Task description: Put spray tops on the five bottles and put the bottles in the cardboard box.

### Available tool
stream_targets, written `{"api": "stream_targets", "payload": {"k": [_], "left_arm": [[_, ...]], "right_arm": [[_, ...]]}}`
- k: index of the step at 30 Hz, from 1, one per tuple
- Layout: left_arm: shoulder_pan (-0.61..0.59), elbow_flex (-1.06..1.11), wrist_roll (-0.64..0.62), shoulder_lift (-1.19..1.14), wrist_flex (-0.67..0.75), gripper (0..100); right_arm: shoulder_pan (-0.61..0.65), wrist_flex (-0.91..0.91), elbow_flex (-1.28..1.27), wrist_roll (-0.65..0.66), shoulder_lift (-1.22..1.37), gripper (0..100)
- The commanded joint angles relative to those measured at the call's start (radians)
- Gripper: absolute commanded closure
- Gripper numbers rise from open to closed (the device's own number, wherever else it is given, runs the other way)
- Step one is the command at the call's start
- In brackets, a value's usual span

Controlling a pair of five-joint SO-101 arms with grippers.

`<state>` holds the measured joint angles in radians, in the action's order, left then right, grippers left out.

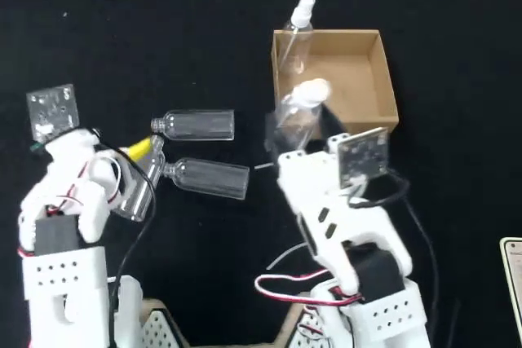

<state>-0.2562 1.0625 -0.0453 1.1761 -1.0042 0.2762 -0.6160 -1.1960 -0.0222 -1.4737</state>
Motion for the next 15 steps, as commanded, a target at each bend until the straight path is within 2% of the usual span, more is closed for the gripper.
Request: {"api": "stream_targets", "payload": {"k": [1,7,11,15], "left_arm": [[-0.01,0.091,-0.057,0.008,0.094,67],[-0.027,0.154,-0.066,0.009,0.127,67],[-0.062,0.16,-0.074,0.009,0.129,67],[-0.062,0.17,-0.075,0.009,0.129,67]], "right_arm": [[-0.117,-0.029,0.134,-0.009,0.013,89.3],[-0.264,-0.005,0.278,-0.003,0.271,89.3],[-0.376,0.233,0.295,-0.002,0.512,89.3],[-0.397,0.48,0.288,-0.002,0.759,89.3]]}}
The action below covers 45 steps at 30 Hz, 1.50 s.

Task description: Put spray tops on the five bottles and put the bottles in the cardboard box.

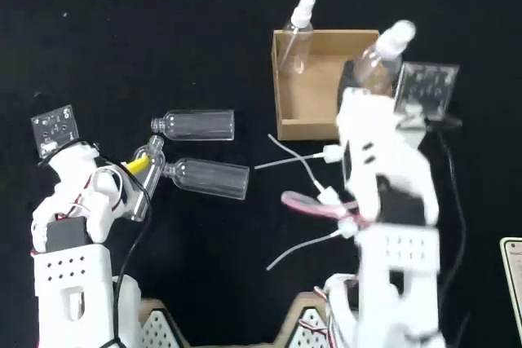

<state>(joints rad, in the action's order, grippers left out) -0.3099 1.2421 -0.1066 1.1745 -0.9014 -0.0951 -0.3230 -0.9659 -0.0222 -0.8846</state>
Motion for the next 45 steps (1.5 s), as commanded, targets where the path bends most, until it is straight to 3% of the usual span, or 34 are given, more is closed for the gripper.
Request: {"api": "stream_targets", "payload": {"k": [1,7,13,40,45], "left_arm": [[-0.007,-0.008,-0.014,0.011,0.026,67],[-0.013,-0.007,-0.014,0.011,0.025,67],[-0.007,0.002,-0.014,0.011,0.026,67],[-0.013,0.008,-0.014,0.011,0.026,67],[-0.013,0.008,-0.014,0.011,0.026,67]], "right_arm": [[-0.026,0.247,0.059,-0.002,0.231,89.3],[-0.003,0.539,0.18,-0.002,0.599,89.3],[-0.003,0.632,0.348,-0.002,0.837,89.3],[-0.106,0.628,0.337,-0.008,0.819,89.3],[-0.198,0.442,0.286,-0.003,0.65,89.3]]}}
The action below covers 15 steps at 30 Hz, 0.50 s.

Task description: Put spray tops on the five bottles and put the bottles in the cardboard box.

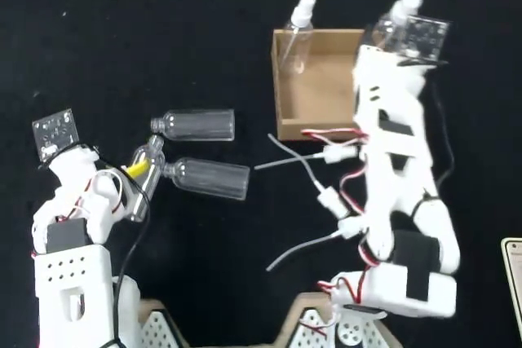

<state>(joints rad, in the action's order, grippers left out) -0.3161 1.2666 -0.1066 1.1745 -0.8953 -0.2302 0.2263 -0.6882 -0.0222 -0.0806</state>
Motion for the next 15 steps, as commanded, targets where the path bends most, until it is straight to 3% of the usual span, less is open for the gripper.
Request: {"api": "stream_targets", "payload": {"k": [1,4,8,12,15], "left_arm": [[-0.007,-0.016,-0.014,0.011,0.02,67],[-0.007,-0.016,-0.014,0.011,0.02,67],[-0.007,-0.016,-0.014,0.011,0.02,67],[-0.007,-0.016,-0.014,0.011,0.02,67],[-0.004,-0.015,-0.014,0.011,0.02,67]], "right_arm": [[-0.089,-0.169,0.002,-0.003,-0.202,89.3],[-0.176,-0.316,0.002,-0.002,-0.328,89.0],[-0.288,-0.348,-0.061,0.0,-0.414,89.0],[-0.368,-0.144,-0.255,0.003,-0.476,88.9],[-0.396,-0.017,-0.4,0.091,-0.501,88.9]]}}
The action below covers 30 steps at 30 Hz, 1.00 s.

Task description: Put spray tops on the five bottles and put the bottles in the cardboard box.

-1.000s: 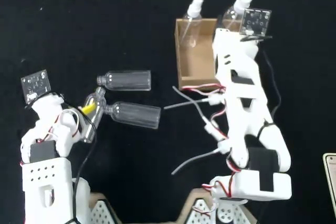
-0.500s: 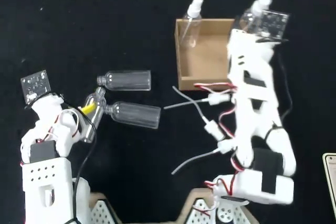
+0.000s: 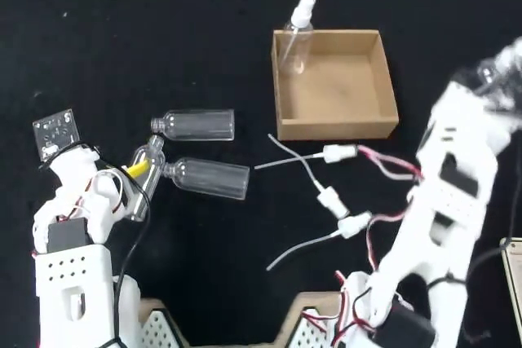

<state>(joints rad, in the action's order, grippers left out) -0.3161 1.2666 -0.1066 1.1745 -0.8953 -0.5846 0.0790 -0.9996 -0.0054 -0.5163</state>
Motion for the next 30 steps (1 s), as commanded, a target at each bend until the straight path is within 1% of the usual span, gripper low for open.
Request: {"api": "stream_targets", "payload": {"k": [1,9,17,23,25,28,30], "left_arm": [[-0.004,-0.015,-0.014,0.011,0.02,67],[-0.007,-0.015,-0.014,0.011,0.02,67],[-0.007,-0.004,-0.011,0.011,0.02,67],[-0.005,-0.004,-0.008,0.011,0.02,67],[-0.005,-0.004,-0.008,0.011,0.02,67],[-0.007,-0.004,-0.008,0.011,0.02,67],[-0.005,-0.004,-0.008,0.011,0.02,67]], "right_arm": [[-0.049,0.153,-0.125,0.097,-0.067,88.9],[-0.086,0.347,-0.344,0.124,-0.067,88.9],[-0.161,0.359,-0.415,0.118,-0.067,88.9],[-0.164,0.373,-0.45,0.117,-0.068,88.9],[-0.164,0.442,-0.495,0.115,-0.068,88.9],[-0.164,0.626,-0.595,0.12,-0.068,88.9],[-0.164,0.709,-0.642,0.123,-0.068,88.9]]}}
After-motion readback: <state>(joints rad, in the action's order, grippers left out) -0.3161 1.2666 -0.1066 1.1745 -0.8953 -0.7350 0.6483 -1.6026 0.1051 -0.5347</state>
